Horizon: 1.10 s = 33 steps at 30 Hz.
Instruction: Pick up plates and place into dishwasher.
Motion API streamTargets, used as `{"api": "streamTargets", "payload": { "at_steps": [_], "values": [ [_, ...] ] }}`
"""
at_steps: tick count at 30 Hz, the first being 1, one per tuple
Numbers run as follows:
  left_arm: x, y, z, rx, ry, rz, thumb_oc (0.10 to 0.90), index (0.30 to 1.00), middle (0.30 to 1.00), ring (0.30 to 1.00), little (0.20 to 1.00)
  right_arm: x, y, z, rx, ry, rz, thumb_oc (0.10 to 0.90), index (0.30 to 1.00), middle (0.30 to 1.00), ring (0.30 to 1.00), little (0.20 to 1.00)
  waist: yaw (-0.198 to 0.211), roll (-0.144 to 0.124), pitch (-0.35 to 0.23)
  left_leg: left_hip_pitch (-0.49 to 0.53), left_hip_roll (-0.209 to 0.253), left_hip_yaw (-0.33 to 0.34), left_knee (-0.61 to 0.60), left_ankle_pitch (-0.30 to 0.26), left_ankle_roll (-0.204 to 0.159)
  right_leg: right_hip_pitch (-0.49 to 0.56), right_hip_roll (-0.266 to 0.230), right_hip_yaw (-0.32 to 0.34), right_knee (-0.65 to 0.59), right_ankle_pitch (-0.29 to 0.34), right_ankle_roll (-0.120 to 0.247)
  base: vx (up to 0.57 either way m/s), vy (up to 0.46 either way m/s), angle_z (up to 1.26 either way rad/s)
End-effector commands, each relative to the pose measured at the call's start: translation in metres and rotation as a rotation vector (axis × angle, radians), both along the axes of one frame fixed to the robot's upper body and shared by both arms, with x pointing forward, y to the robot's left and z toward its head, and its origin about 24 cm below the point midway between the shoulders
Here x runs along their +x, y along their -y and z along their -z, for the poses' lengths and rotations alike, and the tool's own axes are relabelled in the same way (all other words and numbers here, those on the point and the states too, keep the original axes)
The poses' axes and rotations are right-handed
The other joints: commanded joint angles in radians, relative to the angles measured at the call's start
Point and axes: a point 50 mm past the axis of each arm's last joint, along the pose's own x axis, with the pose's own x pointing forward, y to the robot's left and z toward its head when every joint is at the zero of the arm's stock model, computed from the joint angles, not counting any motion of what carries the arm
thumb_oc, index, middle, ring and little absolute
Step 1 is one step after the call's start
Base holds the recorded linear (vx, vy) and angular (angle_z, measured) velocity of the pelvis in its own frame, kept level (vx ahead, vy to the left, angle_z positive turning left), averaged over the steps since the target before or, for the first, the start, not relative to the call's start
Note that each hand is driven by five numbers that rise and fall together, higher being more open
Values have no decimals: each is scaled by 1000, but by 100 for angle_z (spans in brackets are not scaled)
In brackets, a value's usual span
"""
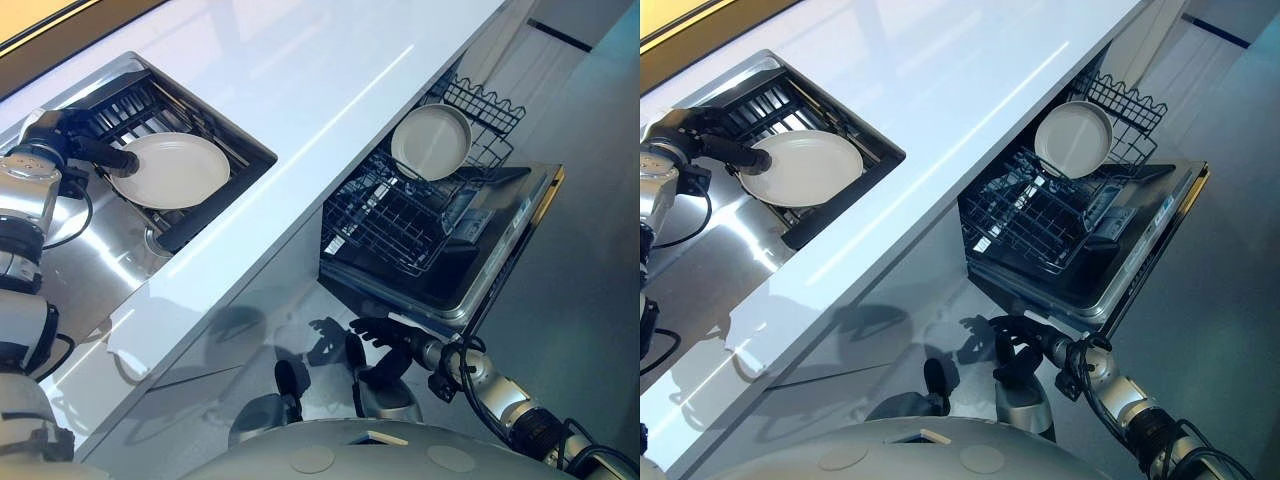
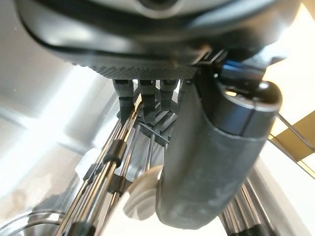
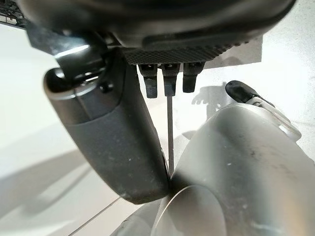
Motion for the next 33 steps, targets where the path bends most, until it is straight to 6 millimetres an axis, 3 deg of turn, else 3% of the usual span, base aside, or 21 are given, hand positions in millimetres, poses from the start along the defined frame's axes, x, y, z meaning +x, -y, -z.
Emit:
{"api": "streamTargets", "payload": {
  "at_steps": [1,5,7,12,18,20,21,23,24,26,28,29,31,33],
  "values": [
    [24,39,-104,73,333,173,800,900,900,900,900,-5,-8,-3,30,39,-61,800,900,900,900,900,-52,24,-12,-51,-58,22,127,-112,60,-70,-28,4,100,7,101,3,-13,5],
    [29,50,-104,76,284,246,800,900,900,900,900,-4,-8,-3,33,50,-46,800,900,900,900,900,-54,24,-5,-56,-58,25,132,-113,60,-73,-27,4,101,9,101,20,-30,0],
    [33,58,-95,47,218,325,800,900,900,900,900,-4,-7,-4,35,55,-34,800,900,900,900,900,-56,26,-1,-58,-58,23,129,-110,59,-77,-24,6,103,13,100,0,0,0],
    [37,82,-63,-94,32,536,800,900,900,900,900,-3,-3,-4,22,72,-16,800,900,900,900,900,-53,37,15,-59,-58,17,113,-99,57,-84,-20,3,102,14,99,-8,-3,0],
    [29,125,-3,-375,-270,799,800,900,900,900,900,2,0,-6,13,104,6,800,900,900,900,900,-46,46,34,-56,-61,15,111,-93,56,-72,-22,-11,93,10,97,-33,-16,7],
    [26,132,7,-428,-318,833,800,900,900,900,900,3,1,-6,13,106,6,800,900,900,900,900,-47,47,34,-54,-62,16,112,-92,55,-68,-22,-13,92,9,96,5,-9,12],
    [23,141,20,-473,-372,881,737,846,846,846,837,3,1,-7,10,110,-1,800,900,900,900,900,-48,49,34,-48,-62,16,112,-94,55,-62,-23,-17,91,6,94,10,-9,4],
    [20,146,27,-497,-402,913,737,846,846,846,837,4,1,-7,6,109,-6,800,900,900,900,900,-50,51,33,-44,-62,17,112,-94,54,-58,-24,-20,91,5,93,8,-4,-2],
    [17,153,34,-492,-439,963,800,900,900,900,900,4,1,-7,3,103,-13,800,900,900,900,900,-51,53,28,-38,-63,17,111,-94,53,-52,-25,-24,90,4,92,0,0,0],
    [15,156,38,-486,-463,990,800,900,900,900,900,3,2,-7,3,97,-17,800,900,900,900,900,-52,55,23,-33,-63,17,111,-94,52,-47,-25,-29,90,2,92,33,-13,0],
    [13,160,37,-487,-466,1017,665,785,785,785,765,1,2,-8,1,88,-25,800,900,900,900,900,-52,56,16,-26,-64,17,110,-95,52,-38,-26,-35,90,-2,90,18,-8,0],
    [13,160,37,-494,-457,1022,534,672,672,672,634,1,2,-8,1,86,-28,800,900,900,900,900,-52,56,13,-24,-64,17,109,-95,51,-37,-26,-36,90,-2,90,0,0,0],
    [14,163,36,-493,-436,1025,355,519,519,519,455,-1,1,-7,3,80,-31,800,900,900,900,900,-51,56,8,-18,-65,16,107,-95,52,-29,-27,-43,88,-4,90,0,0,0],
    [14,164,33,-494,-406,1013,270,446,446,446,370,-1,0,-8,3,81,-33,800,900,900,900,900,-49,56,1,-12,-66,13,105,-94,51,-20,-27,-47,86,-7,88,0,0,0]
  ]
}}
